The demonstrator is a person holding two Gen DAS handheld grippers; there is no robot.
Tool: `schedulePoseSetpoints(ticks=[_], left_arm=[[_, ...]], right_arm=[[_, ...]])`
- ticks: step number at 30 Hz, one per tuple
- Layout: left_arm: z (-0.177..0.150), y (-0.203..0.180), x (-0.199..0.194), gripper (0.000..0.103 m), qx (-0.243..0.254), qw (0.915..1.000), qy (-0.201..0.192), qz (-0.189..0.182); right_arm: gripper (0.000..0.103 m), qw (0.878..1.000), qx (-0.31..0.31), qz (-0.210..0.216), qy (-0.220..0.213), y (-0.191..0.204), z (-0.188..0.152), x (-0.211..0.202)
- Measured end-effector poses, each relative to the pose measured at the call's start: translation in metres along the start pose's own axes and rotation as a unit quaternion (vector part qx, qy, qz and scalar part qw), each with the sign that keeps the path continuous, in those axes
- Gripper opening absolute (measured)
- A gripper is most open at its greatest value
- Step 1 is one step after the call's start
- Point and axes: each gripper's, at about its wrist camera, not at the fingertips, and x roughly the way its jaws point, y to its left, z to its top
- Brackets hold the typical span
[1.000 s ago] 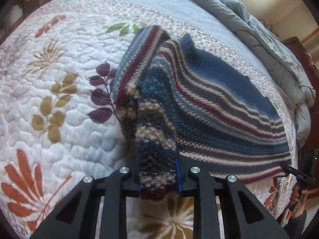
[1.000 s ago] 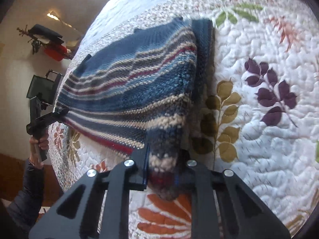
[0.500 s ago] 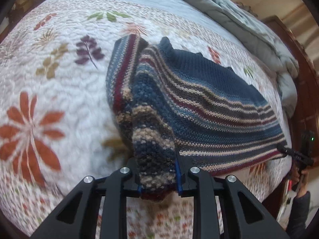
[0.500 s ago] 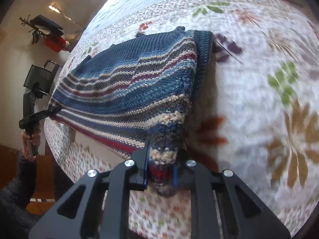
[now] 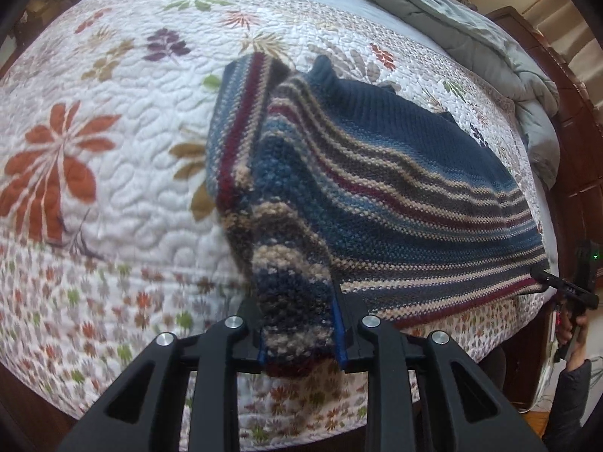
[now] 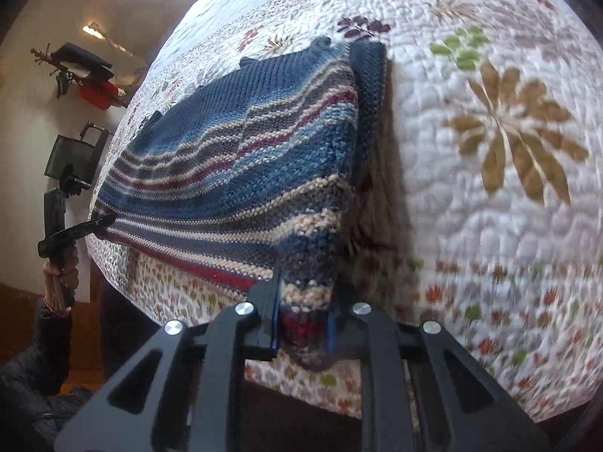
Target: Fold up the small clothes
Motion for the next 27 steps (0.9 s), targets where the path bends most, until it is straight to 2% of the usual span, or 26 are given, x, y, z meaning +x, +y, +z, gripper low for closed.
schedulePoseSetpoints(ticks=[6,9,12,15,16,17,18,21,24,25,27], left_arm=[[-0.021,0.019,0.020,0.028,-0.008,0.9997,0.010,0.019],[-0.025,0.033,0.033,0.031,-0.039,0.9992,0.004,0.004],[-0.027,0.035,0.036,0.034,-0.039,0.9992,-0.007,0.006],[-0.024,0.029,0.024,0.047,-0.023,0.9994,0.002,0.027],[-0.023,0.028,0.015,0.051,-0.021,0.9991,0.000,0.037],[-0.021,0.028,0.007,0.053,-0.020,0.9988,-0.002,0.044],[-0.019,0.031,-0.004,0.055,-0.018,0.9983,-0.011,0.055],[0.004,0.031,-0.033,0.058,-0.007,0.9937,-0.052,0.099],[0.042,0.018,-0.042,0.058,0.001,0.9930,-0.073,0.093],[0.061,0.009,-0.038,0.059,0.010,0.9940,-0.074,0.080],[0.085,-0.007,-0.021,0.059,0.026,0.9937,-0.071,0.083]], right_arm=[[0.017,0.999,0.040,0.002,0.003,-0.024,-0.019,0.019],[0.018,0.999,0.051,-0.003,0.003,-0.033,-0.022,0.035],[0.021,0.998,0.062,0.004,0.001,-0.037,-0.019,0.039],[0.039,0.998,0.059,-0.001,0.000,-0.034,-0.018,0.029],[0.049,0.998,0.053,-0.014,-0.008,-0.032,-0.017,0.022],[0.055,0.998,0.043,-0.028,-0.021,-0.030,-0.015,0.010],[0.056,0.998,0.040,-0.034,-0.030,-0.029,-0.012,0.001],[0.057,0.997,0.023,-0.038,-0.060,-0.021,0.011,-0.024],[0.062,0.996,0.001,-0.043,-0.082,-0.004,0.053,-0.029],[0.063,0.996,-0.005,-0.041,-0.083,0.002,0.073,-0.025],[0.063,0.996,-0.014,-0.034,-0.083,0.012,0.100,-0.012]])
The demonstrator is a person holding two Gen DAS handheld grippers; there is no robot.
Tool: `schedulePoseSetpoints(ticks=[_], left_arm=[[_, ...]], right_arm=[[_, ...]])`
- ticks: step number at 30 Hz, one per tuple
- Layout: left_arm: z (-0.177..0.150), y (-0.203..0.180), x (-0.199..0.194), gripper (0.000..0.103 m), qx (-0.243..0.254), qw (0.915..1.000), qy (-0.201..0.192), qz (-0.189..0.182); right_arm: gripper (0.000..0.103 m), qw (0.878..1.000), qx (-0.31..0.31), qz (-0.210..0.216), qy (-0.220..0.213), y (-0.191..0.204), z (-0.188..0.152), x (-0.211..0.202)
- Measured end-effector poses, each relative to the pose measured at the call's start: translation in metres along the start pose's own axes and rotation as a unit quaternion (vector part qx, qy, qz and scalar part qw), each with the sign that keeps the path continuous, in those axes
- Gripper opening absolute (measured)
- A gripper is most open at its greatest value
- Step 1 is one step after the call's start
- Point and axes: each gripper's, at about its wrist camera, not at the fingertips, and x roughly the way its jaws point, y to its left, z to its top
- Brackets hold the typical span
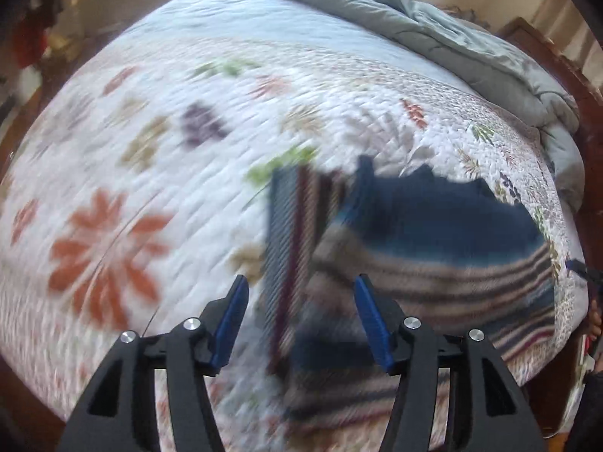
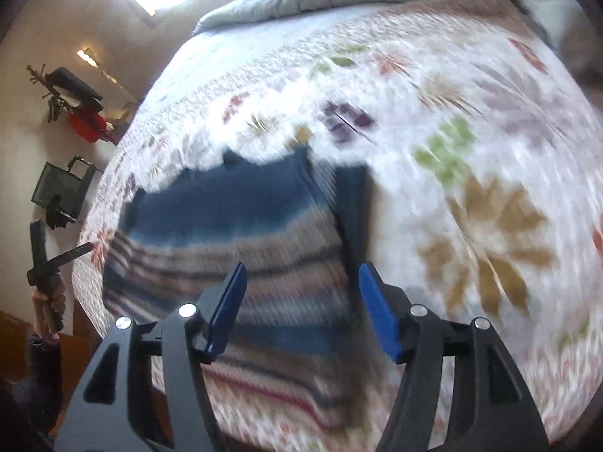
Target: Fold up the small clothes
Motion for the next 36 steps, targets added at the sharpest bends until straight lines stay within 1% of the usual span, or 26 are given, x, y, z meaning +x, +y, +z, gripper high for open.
schedulePoseSetpoints(ticks=[3,5,9,10,12,13,14,15,16,17,18,19,20,21,23,25,27,28,30,31,33,34,35,36], left_arm=[[0.022,-0.020,0.035,0.059,0.028,0.9993,0.013,0.021],[0.029,-0.026,0.051,0.059,0.035,0.9990,0.017,0.021],[0.039,-0.037,0.073,0.059,0.055,0.9982,0.021,0.008],[0.040,-0.041,0.077,0.059,0.063,0.9977,0.022,0.006],[0.041,-0.049,0.085,0.059,0.079,0.9966,0.024,0.004],[0.041,-0.052,0.089,0.059,0.082,0.9963,0.025,0.002],[0.042,-0.055,0.095,0.059,0.086,0.9958,0.030,0.001],[0.044,-0.057,0.100,0.055,0.087,0.9957,0.032,0.001],[0.045,-0.057,0.102,0.040,0.086,0.9959,0.028,-0.005],[0.046,-0.058,0.103,0.031,0.082,0.9961,0.025,-0.018],[0.047,-0.058,0.102,0.021,0.074,0.9967,0.023,-0.022],[0.048,-0.056,0.101,0.015,0.066,0.9974,0.017,-0.025],[0.049,-0.054,0.099,0.014,0.058,0.9979,0.008,-0.026],[0.050,-0.052,0.098,0.012,0.052,0.9984,0.002,-0.021],[0.050,-0.046,0.100,0.011,0.039,0.9992,0.000,-0.010],[0.047,-0.041,0.112,0.011,0.031,0.9994,0.014,-0.007],[0.043,-0.044,0.117,0.012,0.043,0.9990,0.013,0.004],[0.041,-0.048,0.117,0.012,0.054,0.9984,0.009,0.016],[0.040,-0.052,0.115,0.012,0.059,0.9979,0.009,0.026],[0.041,-0.053,0.112,0.015,0.058,0.9978,0.010,0.029],[0.039,-0.051,0.099,0.020,0.046,0.9984,0.002,0.032],[0.037,-0.050,0.088,0.029,0.041,0.9985,-0.007,0.035],[0.034,-0.051,0.078,0.034,0.038,0.9984,-0.016,0.039],[0.029,-0.052,0.066,0.042,0.039,0.9981,-0.028,0.038]], right_arm=[[0.064,1.000,-0.017,-0.014,0.012,0.011,0.037,0.037],[0.068,0.999,-0.026,-0.019,0.025,0.014,0.056,0.060],[0.068,0.997,-0.038,-0.032,0.057,0.011,0.071,0.095],[0.069,0.997,-0.040,-0.031,0.060,0.011,0.072,0.098],[0.066,0.996,-0.054,-0.030,0.066,0.011,0.073,0.106],[0.055,0.995,-0.060,-0.032,0.068,0.013,0.073,0.108],[0.037,0.994,-0.069,-0.039,0.070,0.015,0.073,0.111],[0.027,0.993,-0.076,-0.046,0.072,0.016,0.072,0.113],[0.016,0.993,-0.079,-0.047,0.074,0.016,0.072,0.114],[0.015,0.993,-0.080,-0.041,0.072,0.016,0.072,0.113],[0.014,0.994,-0.080,-0.037,0.067,0.016,0.073,0.109],[0.013,0.995,-0.079,-0.032,0.060,0.015,0.074,0.105],[0.010,0.996,-0.074,-0.023,0.048,0.014,0.076,0.097],[0.010,0.997,-0.065,-0.014,0.036,0.010,0.078,0.091],[0.010,0.998,-0.047,-0.015,0.029,0.002,0.080,0.089],[0.010,0.998,-0.031,-0.026,0.045,-0.005,0.078,0.100],[0.010,0.996,-0.032,-0.049,0.062,-0.007,0.072,0.116],[0.010,0.996,-0.032,-0.056,0.061,-0.006,0.069,0.121],[0.013,0.996,-0.033,-0.060,0.057,-0.003,0.069,0.120],[0.016,0.996,-0.032,-0.060,0.054,-0.002,0.069,0.116],[0.031,0.997,-0.018,-0.052,0.047,-0.001,0.068,0.103],[0.040,0.998,-0.012,-0.045,0.037,-0.001,0.064,0.088],[0.040,0.999,-0.012,-0.044,0.030,0.000,0.062,0.079],[0.040,0.999,-0.013,-0.038,0.022,0.001,0.056,0.064]])
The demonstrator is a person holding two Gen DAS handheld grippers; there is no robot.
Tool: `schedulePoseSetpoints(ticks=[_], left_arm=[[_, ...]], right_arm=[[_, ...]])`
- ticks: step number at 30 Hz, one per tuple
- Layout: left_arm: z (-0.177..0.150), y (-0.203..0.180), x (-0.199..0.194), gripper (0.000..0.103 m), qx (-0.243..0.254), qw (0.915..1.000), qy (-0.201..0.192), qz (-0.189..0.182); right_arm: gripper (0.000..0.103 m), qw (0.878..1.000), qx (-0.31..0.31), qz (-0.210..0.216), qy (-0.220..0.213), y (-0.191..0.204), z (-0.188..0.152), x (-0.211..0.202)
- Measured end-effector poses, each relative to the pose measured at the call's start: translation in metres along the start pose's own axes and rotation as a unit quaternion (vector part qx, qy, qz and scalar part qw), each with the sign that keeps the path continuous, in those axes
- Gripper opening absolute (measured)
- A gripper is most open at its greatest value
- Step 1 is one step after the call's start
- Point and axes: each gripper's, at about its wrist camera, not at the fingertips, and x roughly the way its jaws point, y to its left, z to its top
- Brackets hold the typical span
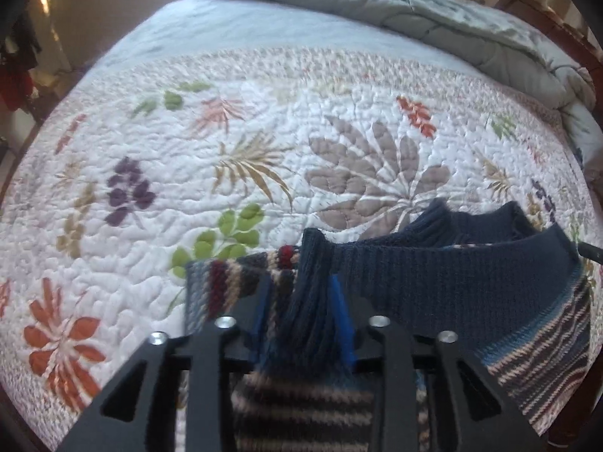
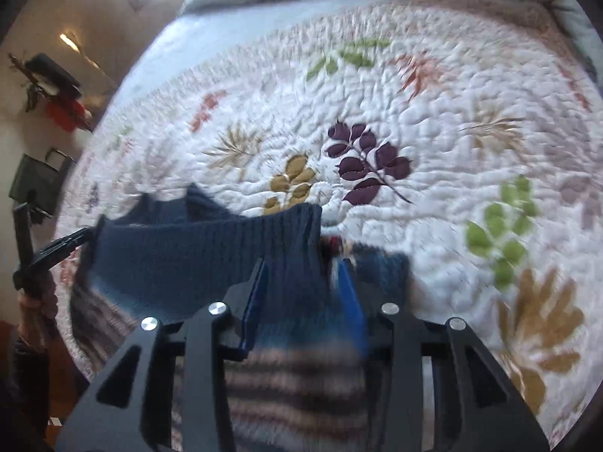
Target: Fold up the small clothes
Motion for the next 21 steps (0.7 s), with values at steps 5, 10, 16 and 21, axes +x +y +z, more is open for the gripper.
schedulePoseSetpoints(ticks=[5,10,16,21], left_arm=[[-0.039,-0.026,-0.048,0.047,0.030,0.9982,-0.034,-0.039],[-0.064,-0.060,-0.035,0.047,0.056,0.9974,-0.004,-0.045],[-0.082,-0.073,0.003,0.049,0.044,0.9971,0.049,-0.038],[-0.081,-0.067,0.013,0.050,0.037,0.9957,0.066,-0.054]], right_arm=[[0.061,0.999,0.029,0.022,0.008,-0.016,-0.050,-0.045],[0.062,0.997,0.055,0.016,0.044,-0.036,-0.096,-0.044],[0.062,0.993,0.085,0.053,0.067,-0.047,-0.126,-0.021],[0.062,0.984,0.127,0.112,0.062,-0.062,-0.137,-0.004]])
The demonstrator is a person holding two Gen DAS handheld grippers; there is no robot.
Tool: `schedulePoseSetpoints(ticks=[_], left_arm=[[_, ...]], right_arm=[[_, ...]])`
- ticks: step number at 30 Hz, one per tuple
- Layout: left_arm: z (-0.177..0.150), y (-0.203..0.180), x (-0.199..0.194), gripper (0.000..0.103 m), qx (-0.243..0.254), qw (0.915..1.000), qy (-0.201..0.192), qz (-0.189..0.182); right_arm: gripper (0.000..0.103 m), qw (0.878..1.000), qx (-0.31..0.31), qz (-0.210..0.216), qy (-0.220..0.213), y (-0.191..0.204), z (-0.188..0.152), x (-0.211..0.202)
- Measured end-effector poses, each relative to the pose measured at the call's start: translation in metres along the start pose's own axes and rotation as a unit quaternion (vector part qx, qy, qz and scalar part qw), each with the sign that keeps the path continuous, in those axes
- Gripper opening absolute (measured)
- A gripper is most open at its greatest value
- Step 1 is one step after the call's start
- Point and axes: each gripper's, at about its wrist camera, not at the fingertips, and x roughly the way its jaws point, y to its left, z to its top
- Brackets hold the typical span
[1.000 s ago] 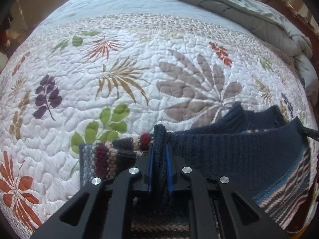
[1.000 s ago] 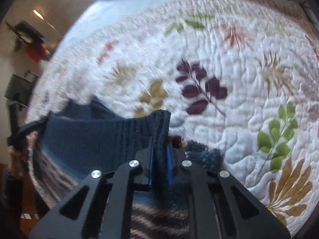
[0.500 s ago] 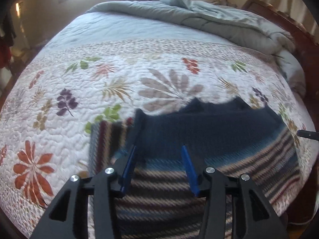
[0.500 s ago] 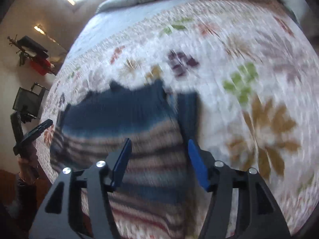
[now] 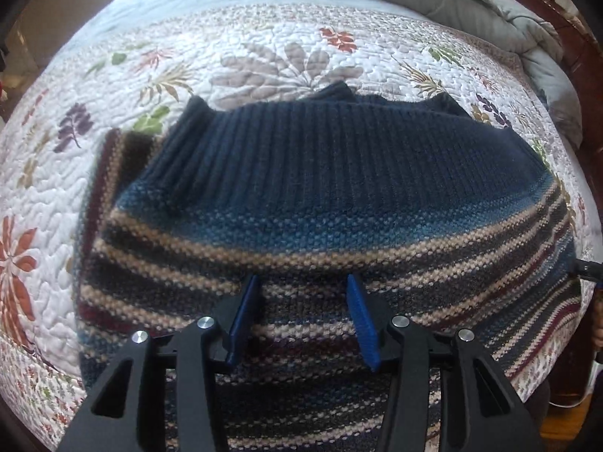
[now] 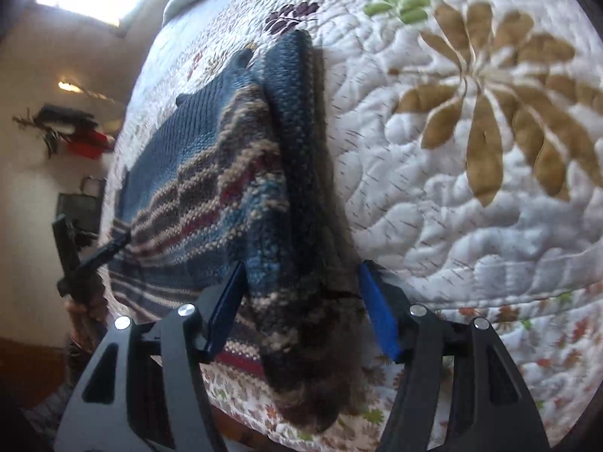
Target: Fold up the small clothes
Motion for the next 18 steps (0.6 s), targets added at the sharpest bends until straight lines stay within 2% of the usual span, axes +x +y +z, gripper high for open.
schedulePoseSetpoints(ticks=[4,6,8,14,18], left_arm=[[0.000,0.001,0.005,0.051,0.004,1.0000,0.000,-0.003],[-0.002,-0.001,0.007,0.052,0.009,0.9999,-0.005,0.001],[-0.003,-0.001,0.006,0.052,0.009,0.9999,-0.010,0.001],[-0.003,0.002,0.006,0.052,0.008,0.9999,-0.011,-0.007],[-0.003,0.003,0.005,0.052,0.006,0.9999,-0.009,-0.012]], right_arm=[[0.049,0.999,0.008,0.038,-0.001,-0.007,-0.003,0.000],[0.045,0.999,0.014,0.043,-0.001,-0.008,-0.004,0.002],[0.031,0.998,0.017,0.056,0.004,-0.007,-0.002,0.004],[0.028,1.000,-0.008,0.000,0.005,0.014,0.002,0.006],[0.021,1.000,-0.003,-0.012,-0.006,0.026,0.002,-0.003]])
